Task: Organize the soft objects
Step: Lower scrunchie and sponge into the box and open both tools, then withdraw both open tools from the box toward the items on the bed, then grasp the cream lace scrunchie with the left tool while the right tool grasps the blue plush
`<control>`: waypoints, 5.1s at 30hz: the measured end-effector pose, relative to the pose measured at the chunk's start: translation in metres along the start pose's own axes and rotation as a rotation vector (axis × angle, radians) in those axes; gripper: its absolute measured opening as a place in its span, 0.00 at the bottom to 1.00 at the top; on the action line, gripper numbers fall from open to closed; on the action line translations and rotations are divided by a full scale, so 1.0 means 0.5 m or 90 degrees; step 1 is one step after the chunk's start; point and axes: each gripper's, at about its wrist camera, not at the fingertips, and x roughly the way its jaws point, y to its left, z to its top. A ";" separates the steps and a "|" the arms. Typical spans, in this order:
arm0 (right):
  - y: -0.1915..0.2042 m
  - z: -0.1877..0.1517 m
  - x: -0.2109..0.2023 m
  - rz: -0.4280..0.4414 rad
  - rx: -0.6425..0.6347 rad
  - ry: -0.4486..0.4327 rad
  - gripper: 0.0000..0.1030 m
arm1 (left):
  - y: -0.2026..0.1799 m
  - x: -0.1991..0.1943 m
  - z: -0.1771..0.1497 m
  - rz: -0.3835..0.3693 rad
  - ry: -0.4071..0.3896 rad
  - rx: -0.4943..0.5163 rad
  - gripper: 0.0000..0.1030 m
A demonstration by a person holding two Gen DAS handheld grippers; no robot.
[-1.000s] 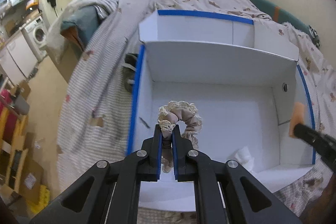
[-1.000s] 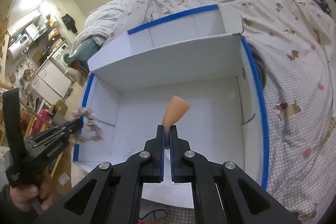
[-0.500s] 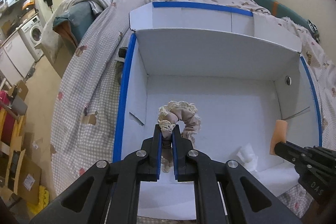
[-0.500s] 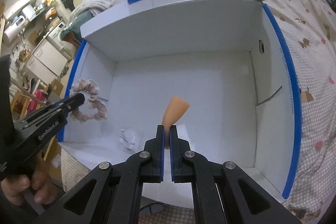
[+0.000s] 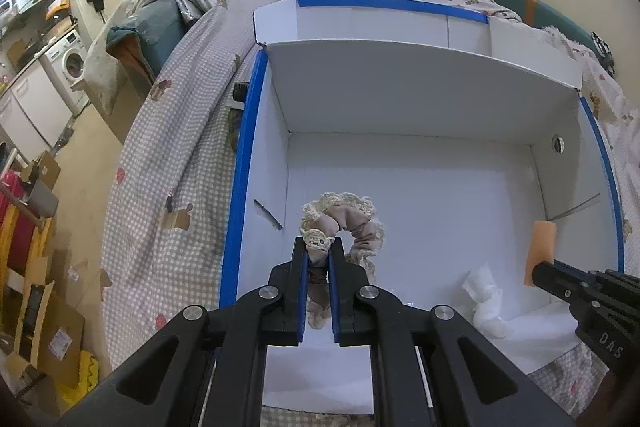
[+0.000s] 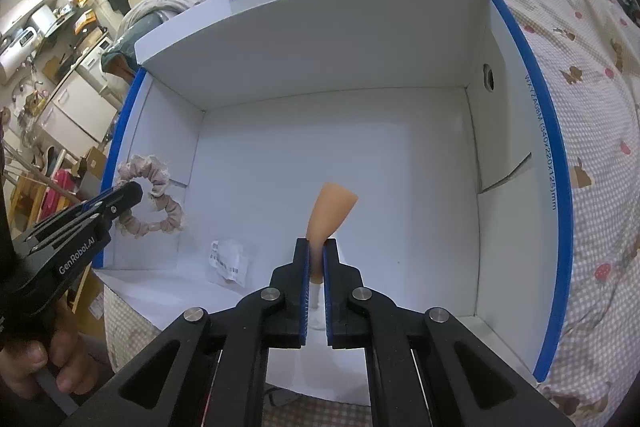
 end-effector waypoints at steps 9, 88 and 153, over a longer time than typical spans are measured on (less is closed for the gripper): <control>-0.014 -0.004 0.000 0.006 0.016 -0.004 0.10 | 0.001 -0.004 0.004 -0.010 0.005 -0.004 0.24; -0.039 -0.162 -0.055 0.053 0.097 0.027 0.75 | 0.128 0.022 -0.203 -0.079 0.247 -0.161 0.65; 0.137 -0.192 0.136 -0.007 -0.181 0.144 0.32 | 0.112 0.028 -0.193 -0.028 0.203 -0.113 0.09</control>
